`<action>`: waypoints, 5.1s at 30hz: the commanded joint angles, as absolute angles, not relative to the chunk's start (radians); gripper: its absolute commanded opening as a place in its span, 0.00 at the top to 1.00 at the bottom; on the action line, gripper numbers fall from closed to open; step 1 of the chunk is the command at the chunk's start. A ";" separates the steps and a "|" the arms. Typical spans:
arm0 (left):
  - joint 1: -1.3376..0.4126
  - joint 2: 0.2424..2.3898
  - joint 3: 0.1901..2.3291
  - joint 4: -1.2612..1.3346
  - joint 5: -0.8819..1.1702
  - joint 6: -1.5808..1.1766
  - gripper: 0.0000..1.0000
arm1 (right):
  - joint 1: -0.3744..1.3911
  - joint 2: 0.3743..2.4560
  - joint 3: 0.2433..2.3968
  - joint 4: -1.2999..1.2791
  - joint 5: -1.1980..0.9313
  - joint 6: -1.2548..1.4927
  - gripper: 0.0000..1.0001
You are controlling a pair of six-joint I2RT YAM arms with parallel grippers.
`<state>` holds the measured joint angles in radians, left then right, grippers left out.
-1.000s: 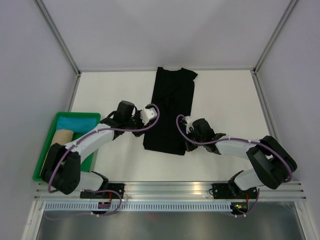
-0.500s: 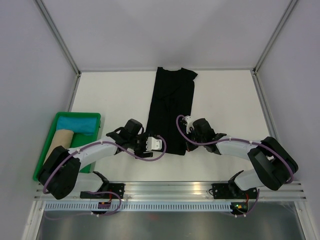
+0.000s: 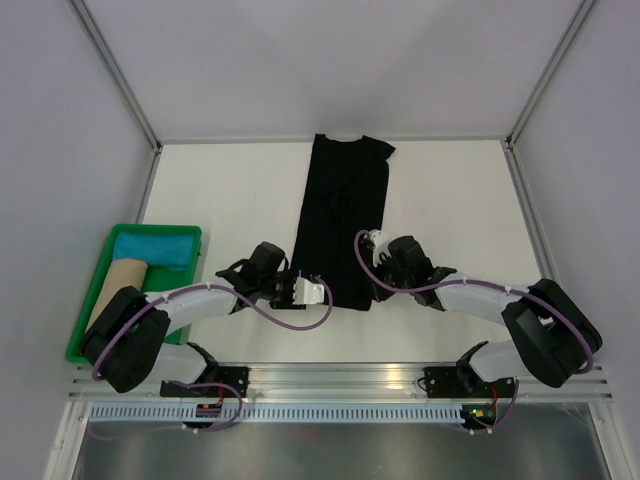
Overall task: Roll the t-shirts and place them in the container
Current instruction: Roll the tshirt
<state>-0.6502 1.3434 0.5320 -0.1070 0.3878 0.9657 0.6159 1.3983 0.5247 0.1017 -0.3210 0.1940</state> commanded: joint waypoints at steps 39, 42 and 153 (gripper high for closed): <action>-0.627 1.243 0.595 -0.368 0.531 0.719 0.98 | 1.037 1.213 0.439 -0.009 -0.038 -0.640 0.58; -0.617 1.244 0.598 -0.400 0.557 0.710 0.98 | 1.035 1.206 0.449 -0.044 -0.087 -0.652 0.86; -0.833 1.313 0.787 -0.490 0.011 0.675 0.18 | 0.480 1.523 0.518 0.222 -0.526 0.474 0.90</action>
<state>-0.7834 1.2892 0.8532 -0.5564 0.1184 0.5308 0.4862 1.4998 0.4824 0.2508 -0.5201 0.4995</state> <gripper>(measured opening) 0.815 0.100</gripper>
